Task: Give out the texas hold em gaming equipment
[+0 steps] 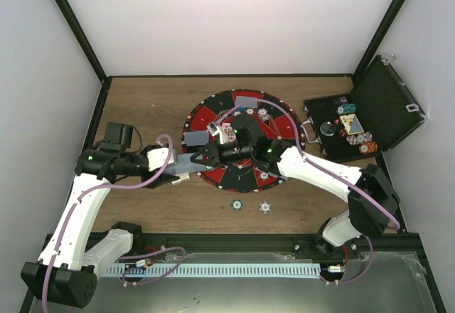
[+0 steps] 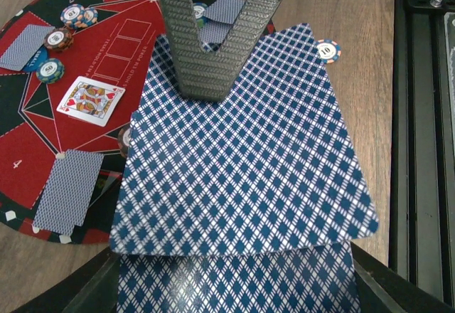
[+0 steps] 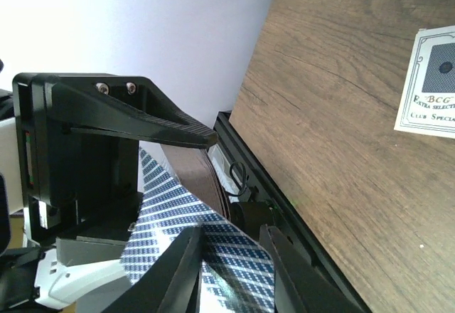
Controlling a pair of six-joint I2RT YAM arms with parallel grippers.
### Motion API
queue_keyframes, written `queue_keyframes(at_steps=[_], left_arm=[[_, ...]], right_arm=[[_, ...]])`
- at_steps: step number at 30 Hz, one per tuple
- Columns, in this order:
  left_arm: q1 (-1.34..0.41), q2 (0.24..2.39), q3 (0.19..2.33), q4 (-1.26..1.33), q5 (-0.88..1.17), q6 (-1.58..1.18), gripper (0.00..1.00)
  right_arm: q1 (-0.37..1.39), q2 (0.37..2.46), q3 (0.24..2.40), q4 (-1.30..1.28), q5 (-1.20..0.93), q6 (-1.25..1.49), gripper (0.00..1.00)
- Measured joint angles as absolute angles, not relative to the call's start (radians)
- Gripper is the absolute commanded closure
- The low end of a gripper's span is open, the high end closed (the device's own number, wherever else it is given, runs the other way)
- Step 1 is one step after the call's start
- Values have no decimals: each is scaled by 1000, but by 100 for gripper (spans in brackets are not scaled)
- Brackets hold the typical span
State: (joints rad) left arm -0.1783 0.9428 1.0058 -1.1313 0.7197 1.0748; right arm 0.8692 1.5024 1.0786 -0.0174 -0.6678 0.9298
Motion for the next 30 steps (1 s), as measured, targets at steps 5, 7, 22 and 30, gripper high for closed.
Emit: queue_keyframes(at_steps=[5, 7, 22, 30], left_arm=[[-178, 943, 1006, -1131, 720, 1074, 89], [-178, 943, 1006, -1131, 720, 1075, 89], [-178, 941, 1006, -1128, 720, 1075, 89], [-178, 939, 1006, -1128, 720, 1071, 89]], right_arm=[[859, 1471, 1076, -33, -661, 936, 99], [857, 1455, 1075, -35, -662, 940, 99], [643, 1349, 1100, -285, -641, 781, 99], [598, 1528, 1403, -540, -198, 444, 99]])
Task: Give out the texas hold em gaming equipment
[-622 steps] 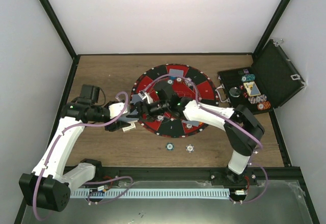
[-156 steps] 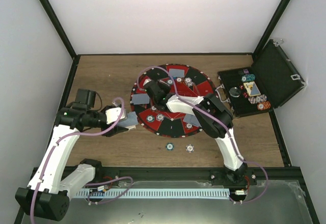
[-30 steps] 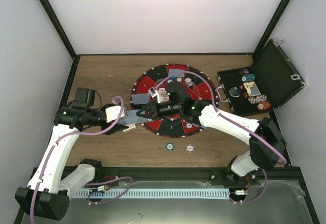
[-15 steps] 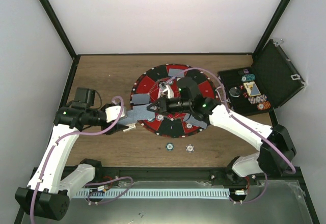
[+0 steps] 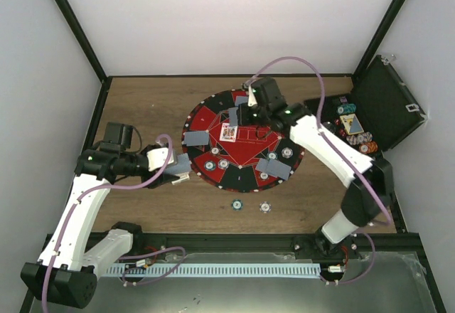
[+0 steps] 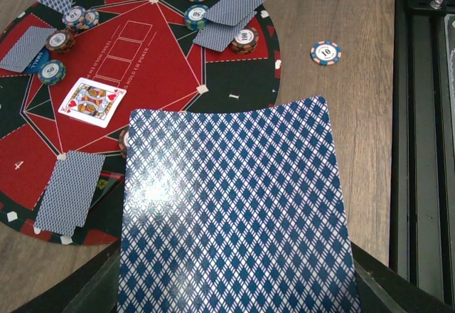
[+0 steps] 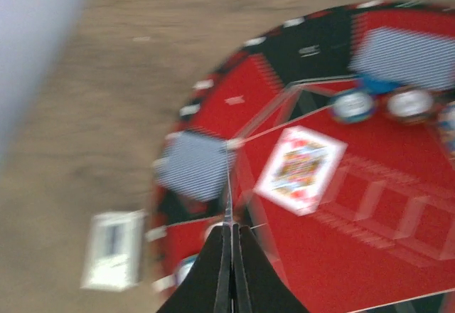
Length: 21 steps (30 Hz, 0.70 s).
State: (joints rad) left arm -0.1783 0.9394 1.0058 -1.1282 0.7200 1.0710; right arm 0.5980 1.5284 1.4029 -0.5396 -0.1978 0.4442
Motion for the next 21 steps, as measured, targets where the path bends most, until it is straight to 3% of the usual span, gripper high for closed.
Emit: queue_keyframes(at_steps=[6, 10, 14, 21], left_arm=[[-178, 939, 1006, -1131, 720, 1067, 89], [-178, 935, 1006, -1132, 719, 1067, 89], [-178, 934, 1006, -1132, 719, 1067, 89], [-178, 933, 1006, -1132, 719, 1067, 89]], right_arm=[[690, 1761, 1420, -456, 394, 100, 99], [767, 1845, 1287, -174, 666, -248, 99], [810, 1887, 1188, 54, 759, -500, 99], [822, 1951, 1142, 210, 759, -641, 99]])
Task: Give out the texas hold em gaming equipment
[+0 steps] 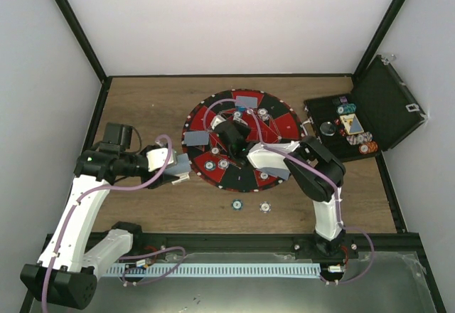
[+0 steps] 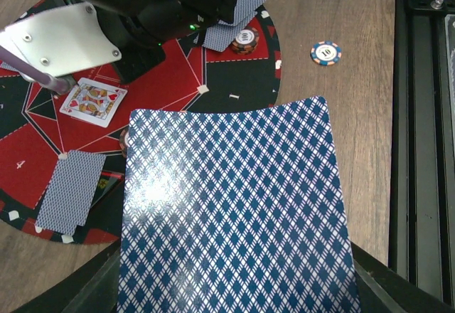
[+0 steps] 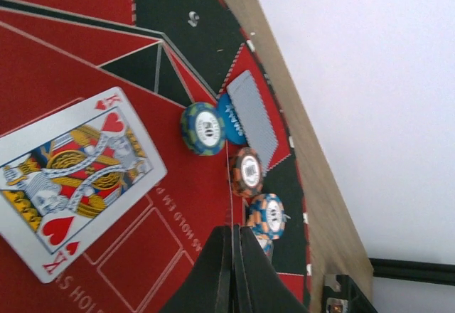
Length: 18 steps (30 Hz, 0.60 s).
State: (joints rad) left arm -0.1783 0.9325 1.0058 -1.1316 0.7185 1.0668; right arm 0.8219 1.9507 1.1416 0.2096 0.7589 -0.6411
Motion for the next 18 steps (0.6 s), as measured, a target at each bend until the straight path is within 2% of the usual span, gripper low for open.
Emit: queue_keyframes(at_steps=[6, 9, 12, 16, 18], left_arm=[[-178, 923, 1006, -1132, 713, 1067, 89], [-178, 924, 1006, -1131, 712, 1067, 89], [-178, 924, 1006, -1132, 712, 1067, 89], [-178, 924, 1007, -1132, 712, 1067, 89], [-178, 924, 1008, -1132, 712, 1067, 89]], right_arm=[[823, 1972, 1137, 159, 695, -611, 99], [823, 1972, 1136, 121, 671, -583, 94], [824, 1972, 1136, 72, 647, -540, 75], [825, 1972, 1137, -4, 611, -472, 40], [825, 1972, 1138, -31, 596, -437, 32]])
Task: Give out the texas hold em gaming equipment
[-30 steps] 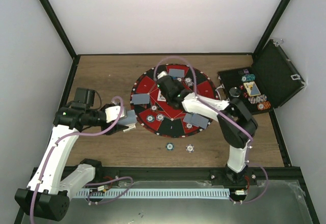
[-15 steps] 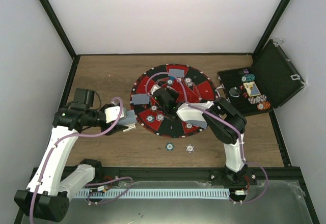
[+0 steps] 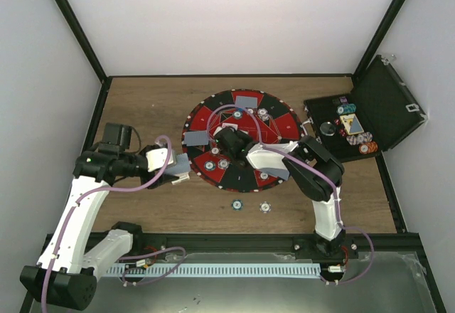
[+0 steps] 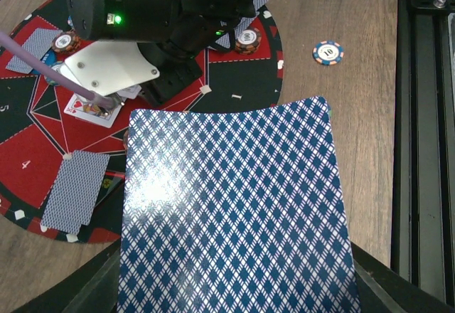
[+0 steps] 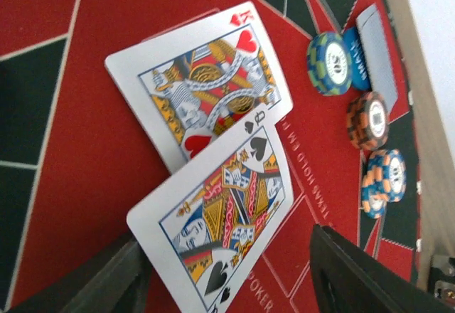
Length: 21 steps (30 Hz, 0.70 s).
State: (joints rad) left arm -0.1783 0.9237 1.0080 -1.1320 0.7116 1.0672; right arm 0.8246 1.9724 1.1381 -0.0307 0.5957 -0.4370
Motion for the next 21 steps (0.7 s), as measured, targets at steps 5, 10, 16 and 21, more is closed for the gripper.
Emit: queue_keyframes(at_steps=[5, 10, 16, 21], left_arm=[[-178, 923, 1014, -1133, 712, 1067, 89], [-178, 924, 1015, -1139, 712, 1067, 89], [-178, 922, 1022, -1140, 712, 1067, 89], [-178, 916, 1023, -1140, 712, 1067, 89]], right_arm=[[825, 1965, 1157, -106, 567, -375, 21], [825, 1932, 1165, -167, 534, -313, 15], [819, 1895, 1190, -264, 506, -200, 15], [812, 1842, 1196, -330, 477, -84, 16]])
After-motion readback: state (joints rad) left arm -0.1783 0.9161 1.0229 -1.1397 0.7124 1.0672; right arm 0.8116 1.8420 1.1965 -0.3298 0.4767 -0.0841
